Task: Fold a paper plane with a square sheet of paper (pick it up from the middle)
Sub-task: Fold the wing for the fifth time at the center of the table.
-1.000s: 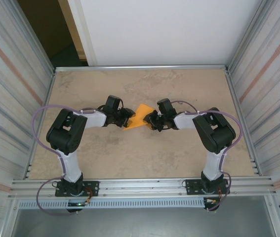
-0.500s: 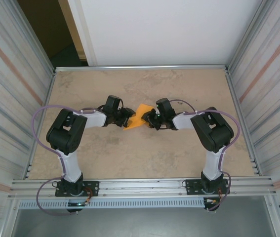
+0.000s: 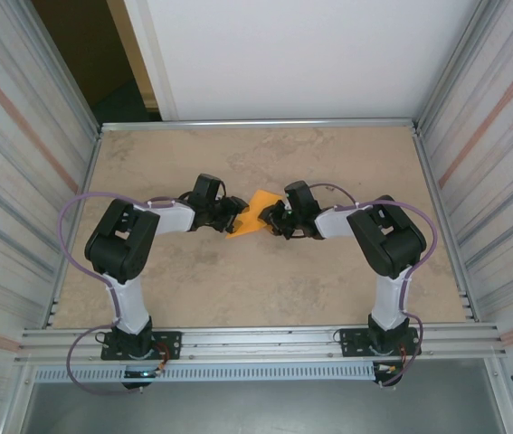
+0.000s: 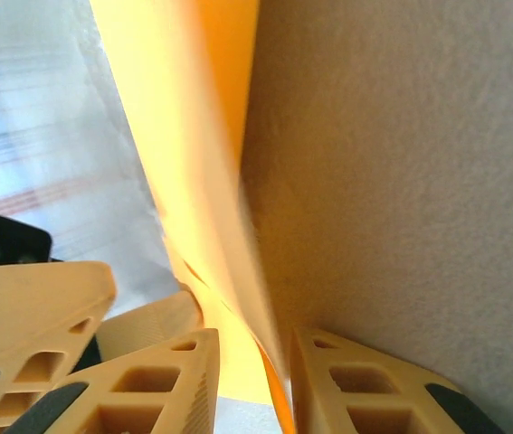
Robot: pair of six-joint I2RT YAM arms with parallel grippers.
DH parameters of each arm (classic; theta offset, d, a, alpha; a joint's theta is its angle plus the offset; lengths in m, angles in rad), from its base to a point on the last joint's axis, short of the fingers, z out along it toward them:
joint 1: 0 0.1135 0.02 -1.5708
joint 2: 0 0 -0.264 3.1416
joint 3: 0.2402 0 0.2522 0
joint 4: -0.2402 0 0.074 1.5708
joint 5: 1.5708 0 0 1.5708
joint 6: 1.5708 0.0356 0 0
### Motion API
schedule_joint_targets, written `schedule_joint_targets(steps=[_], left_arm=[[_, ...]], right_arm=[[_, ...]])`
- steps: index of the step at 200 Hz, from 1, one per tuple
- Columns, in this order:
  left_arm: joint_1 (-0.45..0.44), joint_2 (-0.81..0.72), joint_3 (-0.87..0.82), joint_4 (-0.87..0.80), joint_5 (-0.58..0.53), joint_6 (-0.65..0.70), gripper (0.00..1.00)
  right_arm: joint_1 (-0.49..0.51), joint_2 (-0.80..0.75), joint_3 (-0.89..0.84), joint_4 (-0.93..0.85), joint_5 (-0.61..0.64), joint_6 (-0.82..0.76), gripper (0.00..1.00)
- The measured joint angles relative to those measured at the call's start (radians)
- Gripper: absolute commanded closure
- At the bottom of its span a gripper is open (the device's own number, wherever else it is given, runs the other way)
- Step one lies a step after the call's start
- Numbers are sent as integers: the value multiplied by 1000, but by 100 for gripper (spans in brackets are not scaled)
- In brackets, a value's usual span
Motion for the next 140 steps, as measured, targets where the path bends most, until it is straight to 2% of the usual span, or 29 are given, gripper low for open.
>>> schedule_joint_targets(steps=[33,68,91,113,140], left_arm=[[0,1,5,-5,6,7,50],[0,1,9,-8,22,29,45],[0,-1,11,-11,37,60,44],[-5,-14,12,-39,51,134,43],[-16,-76,22,-106,55,312,40]], right_arm=[[5,-2,0,-12,4,-17,80],[5,-3,0,-26,10,-37,97],[-1,-15,0,-32,13,-41,100],[-14,-54,-11,-35,11,-41,100],[-45,-117,-37,-45,6,-39,100]])
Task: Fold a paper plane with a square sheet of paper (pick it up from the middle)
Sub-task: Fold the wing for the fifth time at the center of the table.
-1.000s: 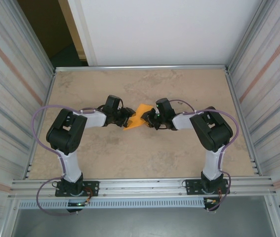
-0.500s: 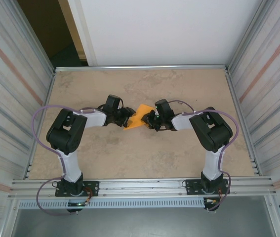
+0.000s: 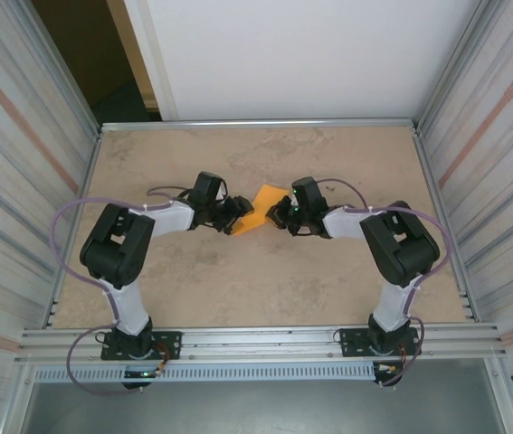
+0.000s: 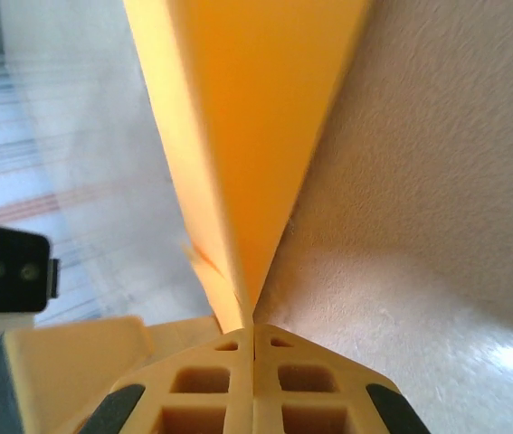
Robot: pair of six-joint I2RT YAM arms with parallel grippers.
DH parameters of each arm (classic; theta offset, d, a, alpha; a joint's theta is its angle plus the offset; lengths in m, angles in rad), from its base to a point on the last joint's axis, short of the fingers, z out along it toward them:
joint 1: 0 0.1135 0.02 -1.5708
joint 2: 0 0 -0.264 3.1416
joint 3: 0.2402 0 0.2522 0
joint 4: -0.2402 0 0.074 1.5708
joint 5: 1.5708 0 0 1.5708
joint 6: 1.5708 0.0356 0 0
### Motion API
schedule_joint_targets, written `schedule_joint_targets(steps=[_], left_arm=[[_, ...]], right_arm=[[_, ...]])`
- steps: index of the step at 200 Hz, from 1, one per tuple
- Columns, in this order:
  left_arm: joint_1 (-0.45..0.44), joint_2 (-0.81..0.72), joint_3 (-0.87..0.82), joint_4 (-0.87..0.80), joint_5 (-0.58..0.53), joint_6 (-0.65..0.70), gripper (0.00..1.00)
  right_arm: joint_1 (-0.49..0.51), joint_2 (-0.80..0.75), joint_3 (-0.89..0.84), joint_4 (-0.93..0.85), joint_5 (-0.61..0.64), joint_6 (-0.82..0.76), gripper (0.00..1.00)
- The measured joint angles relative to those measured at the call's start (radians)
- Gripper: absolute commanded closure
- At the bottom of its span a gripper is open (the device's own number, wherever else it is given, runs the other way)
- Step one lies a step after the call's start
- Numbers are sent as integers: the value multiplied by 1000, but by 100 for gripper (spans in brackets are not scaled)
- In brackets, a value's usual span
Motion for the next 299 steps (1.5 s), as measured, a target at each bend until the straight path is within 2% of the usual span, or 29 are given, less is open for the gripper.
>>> schedule_joint_targets(steps=[43,73,111,128,156,220,299], left_arm=[[-40,-140,1,-60,-43,337,36],[-111,-159,5,-93,-124,582,36],[-217,-138,21,-128,-233,868,39],[-234,-126,20,-109,-253,979,48],[-245,-107,19,-66,-263,1147,48],[-294,-85,-41,47,-264,1390,48],[-301,-47,-78,136,-341,1495,56]], right_arm=[[-61,-56,-33,-47,-16,16,99],[-79,-65,-34,-92,-34,28,100],[-87,-65,-32,-150,-69,51,100],[-96,-65,-31,-178,-92,61,100],[-110,-68,-29,-211,-129,83,100],[-111,-89,-13,-251,-168,106,99],[-116,-89,2,-269,-198,106,96]])
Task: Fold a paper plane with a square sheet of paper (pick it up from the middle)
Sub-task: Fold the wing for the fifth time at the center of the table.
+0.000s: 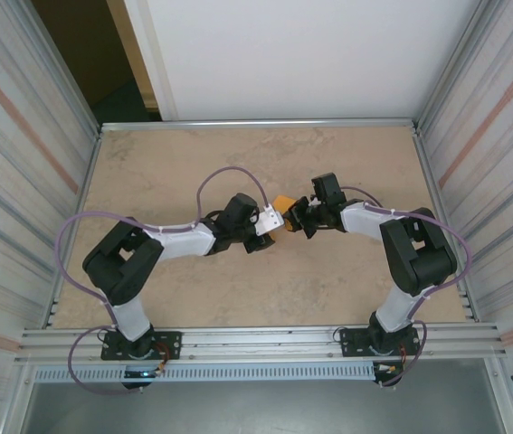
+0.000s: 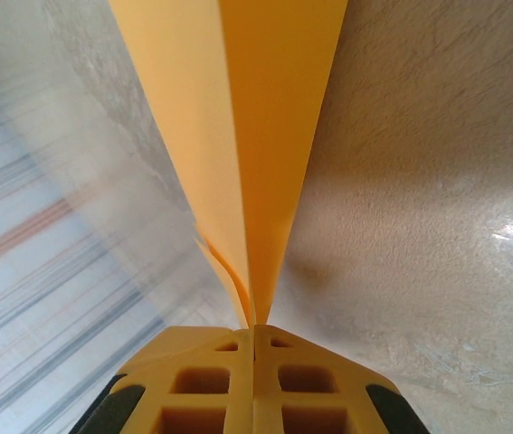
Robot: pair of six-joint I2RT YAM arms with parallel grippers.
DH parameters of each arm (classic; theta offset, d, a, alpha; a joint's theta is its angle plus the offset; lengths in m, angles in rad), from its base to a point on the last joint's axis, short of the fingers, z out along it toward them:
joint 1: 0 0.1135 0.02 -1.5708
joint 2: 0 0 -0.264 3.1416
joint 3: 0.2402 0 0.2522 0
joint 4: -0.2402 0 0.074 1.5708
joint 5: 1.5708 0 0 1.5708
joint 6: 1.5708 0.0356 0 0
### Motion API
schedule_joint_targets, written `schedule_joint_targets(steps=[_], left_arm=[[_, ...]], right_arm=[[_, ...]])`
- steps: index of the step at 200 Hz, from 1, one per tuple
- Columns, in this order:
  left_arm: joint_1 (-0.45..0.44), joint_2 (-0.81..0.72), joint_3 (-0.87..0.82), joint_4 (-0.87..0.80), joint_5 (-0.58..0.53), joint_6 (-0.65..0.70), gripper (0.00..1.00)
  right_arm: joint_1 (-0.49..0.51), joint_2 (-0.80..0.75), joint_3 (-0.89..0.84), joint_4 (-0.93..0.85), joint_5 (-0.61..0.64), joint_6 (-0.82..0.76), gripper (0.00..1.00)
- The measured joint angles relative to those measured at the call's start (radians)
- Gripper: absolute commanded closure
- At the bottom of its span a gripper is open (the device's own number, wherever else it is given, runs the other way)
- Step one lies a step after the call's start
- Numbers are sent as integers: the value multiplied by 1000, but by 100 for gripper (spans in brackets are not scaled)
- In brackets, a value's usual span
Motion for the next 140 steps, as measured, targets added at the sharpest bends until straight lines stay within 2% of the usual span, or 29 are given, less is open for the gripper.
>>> schedule_joint_targets(steps=[48,67,97,140], left_arm=[[0,33,0,19,-25,26,59],[0,46,0,19,-29,30,64],[0,50,0,19,-35,29,70],[0,59,0,19,-31,25,77]], right_arm=[[0,0,0,-6,-16,0,95],[0,0,0,-6,-19,0,93],[-1,0,7,-17,-19,2,84],[-1,0,19,-40,-19,-4,61]])
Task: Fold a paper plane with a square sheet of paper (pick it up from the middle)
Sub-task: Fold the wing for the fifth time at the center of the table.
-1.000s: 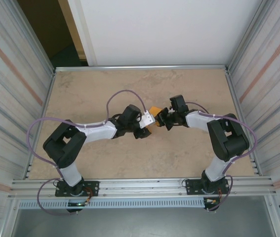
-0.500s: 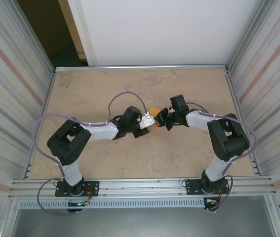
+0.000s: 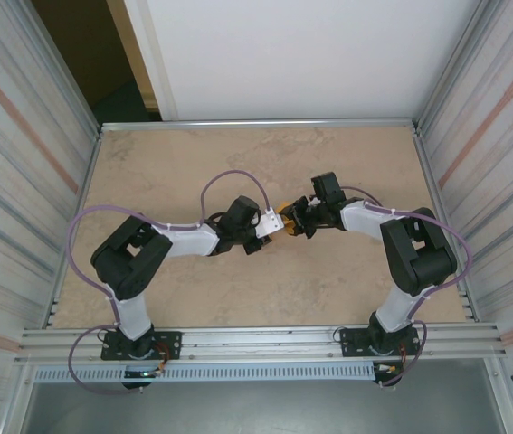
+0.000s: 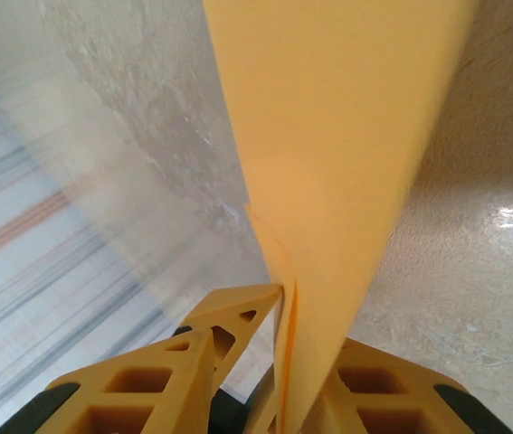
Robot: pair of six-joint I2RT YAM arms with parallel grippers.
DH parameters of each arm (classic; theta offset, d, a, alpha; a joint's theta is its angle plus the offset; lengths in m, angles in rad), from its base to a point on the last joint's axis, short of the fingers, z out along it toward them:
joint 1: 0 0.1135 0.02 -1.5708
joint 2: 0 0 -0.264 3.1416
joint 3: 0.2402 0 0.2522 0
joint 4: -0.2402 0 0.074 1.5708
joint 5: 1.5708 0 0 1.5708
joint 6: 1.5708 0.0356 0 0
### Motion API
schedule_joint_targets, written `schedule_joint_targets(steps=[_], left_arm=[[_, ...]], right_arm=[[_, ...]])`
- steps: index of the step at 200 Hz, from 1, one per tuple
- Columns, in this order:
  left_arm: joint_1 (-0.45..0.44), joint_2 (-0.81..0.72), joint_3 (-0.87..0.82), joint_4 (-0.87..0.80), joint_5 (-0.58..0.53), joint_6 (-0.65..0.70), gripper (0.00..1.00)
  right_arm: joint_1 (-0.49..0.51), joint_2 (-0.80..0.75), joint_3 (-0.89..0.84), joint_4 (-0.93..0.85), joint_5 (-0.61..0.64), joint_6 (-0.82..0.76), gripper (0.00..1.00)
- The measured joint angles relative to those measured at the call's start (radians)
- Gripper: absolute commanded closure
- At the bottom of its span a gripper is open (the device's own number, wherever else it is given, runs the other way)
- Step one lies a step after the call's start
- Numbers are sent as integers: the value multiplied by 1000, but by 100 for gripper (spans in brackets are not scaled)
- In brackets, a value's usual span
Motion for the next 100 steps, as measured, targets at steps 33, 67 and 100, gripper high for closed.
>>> schedule_joint_targets(steps=[33,67,100], left_arm=[[0,11,0,-1,16,-4,80],[3,16,0,-1,39,-23,82],[12,24,1,-8,80,-52,82]], right_arm=[[-14,-2,2,-36,5,-24,42],[-61,-57,2,-90,40,-74,37],[-111,-147,-14,-108,97,-127,36]])
